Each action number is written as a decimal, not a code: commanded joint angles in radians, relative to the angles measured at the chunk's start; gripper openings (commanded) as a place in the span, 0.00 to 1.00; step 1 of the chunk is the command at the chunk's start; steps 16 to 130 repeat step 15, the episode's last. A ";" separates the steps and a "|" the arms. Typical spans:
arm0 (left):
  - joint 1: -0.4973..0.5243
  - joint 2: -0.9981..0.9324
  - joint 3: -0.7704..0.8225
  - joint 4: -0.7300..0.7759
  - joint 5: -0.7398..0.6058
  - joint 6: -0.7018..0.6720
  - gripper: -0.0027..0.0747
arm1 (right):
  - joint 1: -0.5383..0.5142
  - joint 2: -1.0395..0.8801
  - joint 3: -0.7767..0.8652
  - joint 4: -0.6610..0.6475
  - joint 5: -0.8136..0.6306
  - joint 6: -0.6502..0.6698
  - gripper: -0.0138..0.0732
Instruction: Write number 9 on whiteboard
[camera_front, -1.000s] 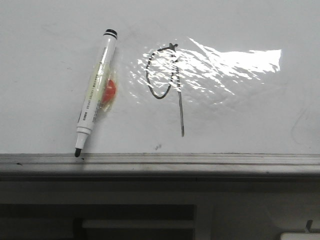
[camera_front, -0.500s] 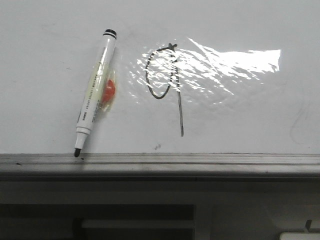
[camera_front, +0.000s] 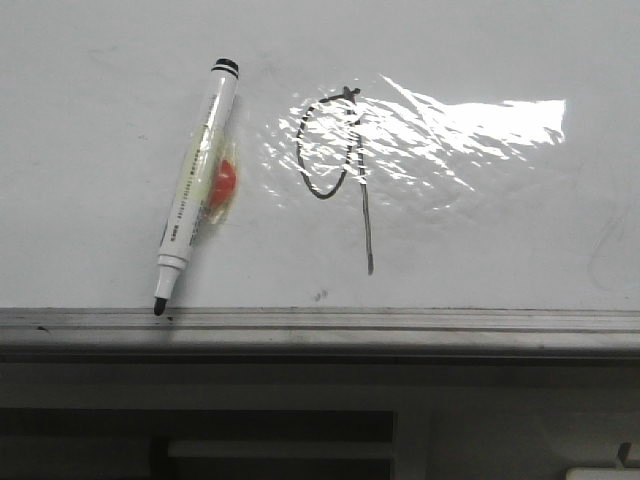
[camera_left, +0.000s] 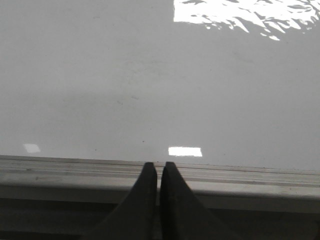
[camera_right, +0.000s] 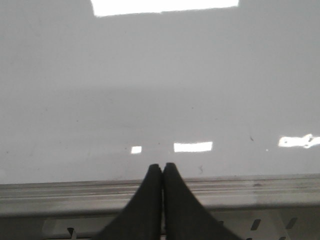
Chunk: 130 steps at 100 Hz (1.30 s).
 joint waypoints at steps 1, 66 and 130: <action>0.003 -0.027 0.022 0.000 -0.039 -0.003 0.01 | -0.009 -0.014 0.028 -0.019 -0.013 -0.014 0.09; 0.003 -0.027 0.022 0.000 -0.039 -0.003 0.01 | -0.009 -0.014 0.028 -0.019 -0.014 -0.014 0.09; 0.003 -0.027 0.022 0.000 -0.039 -0.003 0.01 | -0.009 -0.014 0.028 -0.019 -0.014 -0.014 0.09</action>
